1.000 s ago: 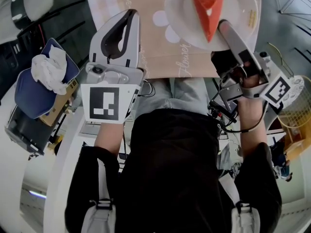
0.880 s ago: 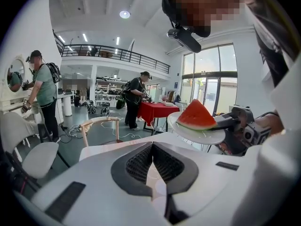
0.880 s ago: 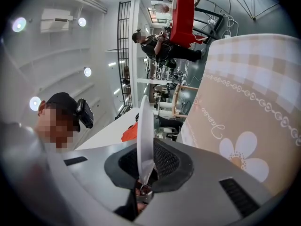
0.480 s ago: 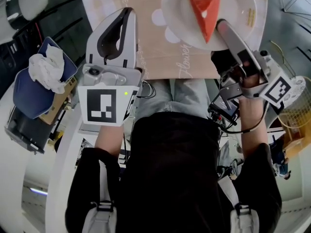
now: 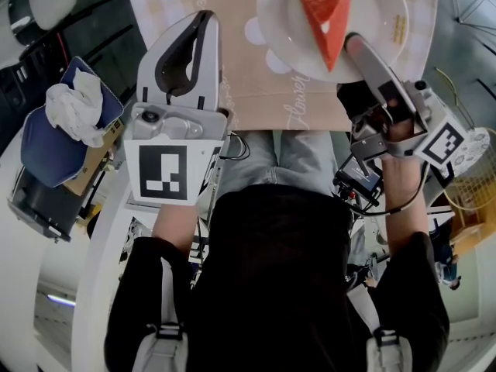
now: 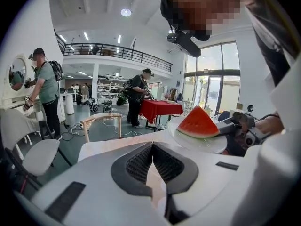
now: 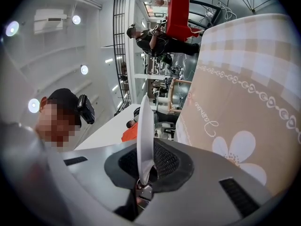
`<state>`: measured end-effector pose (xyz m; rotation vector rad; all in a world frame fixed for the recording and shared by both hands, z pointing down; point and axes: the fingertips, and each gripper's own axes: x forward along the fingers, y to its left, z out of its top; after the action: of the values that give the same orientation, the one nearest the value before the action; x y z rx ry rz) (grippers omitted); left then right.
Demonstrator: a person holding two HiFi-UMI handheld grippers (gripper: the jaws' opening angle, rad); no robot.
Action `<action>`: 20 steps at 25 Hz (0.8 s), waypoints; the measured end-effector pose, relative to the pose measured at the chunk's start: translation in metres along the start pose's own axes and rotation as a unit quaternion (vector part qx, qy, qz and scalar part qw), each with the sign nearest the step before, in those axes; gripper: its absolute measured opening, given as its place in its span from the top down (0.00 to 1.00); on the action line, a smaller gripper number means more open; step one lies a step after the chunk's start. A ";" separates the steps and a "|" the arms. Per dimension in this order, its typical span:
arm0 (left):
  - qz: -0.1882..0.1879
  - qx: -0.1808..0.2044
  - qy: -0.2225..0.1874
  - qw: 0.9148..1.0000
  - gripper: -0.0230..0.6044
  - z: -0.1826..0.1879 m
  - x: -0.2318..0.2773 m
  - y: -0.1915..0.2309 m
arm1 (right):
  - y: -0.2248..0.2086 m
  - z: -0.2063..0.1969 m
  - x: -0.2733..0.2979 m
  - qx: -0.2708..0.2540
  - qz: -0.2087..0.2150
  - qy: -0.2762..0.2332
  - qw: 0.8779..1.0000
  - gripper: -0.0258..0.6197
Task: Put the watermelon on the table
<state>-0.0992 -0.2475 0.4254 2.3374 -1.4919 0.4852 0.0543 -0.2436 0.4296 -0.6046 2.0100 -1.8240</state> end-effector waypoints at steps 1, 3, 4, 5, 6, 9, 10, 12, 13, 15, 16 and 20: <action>0.000 -0.001 0.000 1.000 0.94 -0.001 0.001 0.000 | -0.002 0.000 -0.001 0.000 0.000 0.001 1.000 0.92; -0.001 -0.005 0.003 1.000 0.94 -0.005 0.004 -0.002 | -0.007 0.000 -0.002 -0.001 -0.001 0.003 1.000 0.92; -0.001 -0.008 0.005 1.000 0.94 -0.007 0.005 -0.002 | -0.010 0.001 -0.002 -0.002 -0.002 0.004 1.000 0.92; -0.001 -0.009 0.006 1.000 0.94 -0.009 0.006 -0.003 | -0.012 0.001 -0.001 -0.003 -0.002 0.005 1.000 0.92; -0.002 -0.008 0.008 1.000 0.94 -0.011 0.007 -0.003 | -0.015 0.001 -0.001 -0.002 -0.001 0.006 1.000 0.92; -0.002 -0.007 0.014 1.000 0.94 -0.019 0.011 -0.001 | -0.024 0.000 0.001 0.001 -0.002 0.010 1.000 0.92; -0.003 -0.008 0.016 1.000 0.94 -0.021 0.012 -0.001 | -0.027 0.000 0.002 0.001 -0.004 0.011 1.000 0.92; -0.005 -0.011 0.016 1.000 0.94 -0.023 0.016 -0.004 | -0.032 -0.001 0.001 0.003 -0.006 0.010 1.000 0.92; -0.005 -0.012 0.015 1.000 0.94 -0.024 0.017 -0.005 | -0.034 -0.002 0.000 0.005 -0.007 0.009 1.000 0.92; -0.006 -0.015 0.014 1.000 0.94 -0.025 0.019 -0.006 | -0.039 -0.003 0.000 0.008 -0.007 0.009 1.000 0.92; -0.005 -0.018 0.014 1.000 0.94 -0.027 0.020 -0.006 | -0.041 -0.004 0.000 0.009 -0.007 0.009 1.000 0.92; -0.007 -0.011 0.017 1.000 0.94 -0.037 0.022 -0.006 | -0.051 -0.006 -0.001 0.010 -0.008 0.008 1.000 0.92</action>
<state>-0.0893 -0.2460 0.4678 2.3112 -1.4566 0.5002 0.0556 -0.2422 0.4806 -0.6028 1.9996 -1.8627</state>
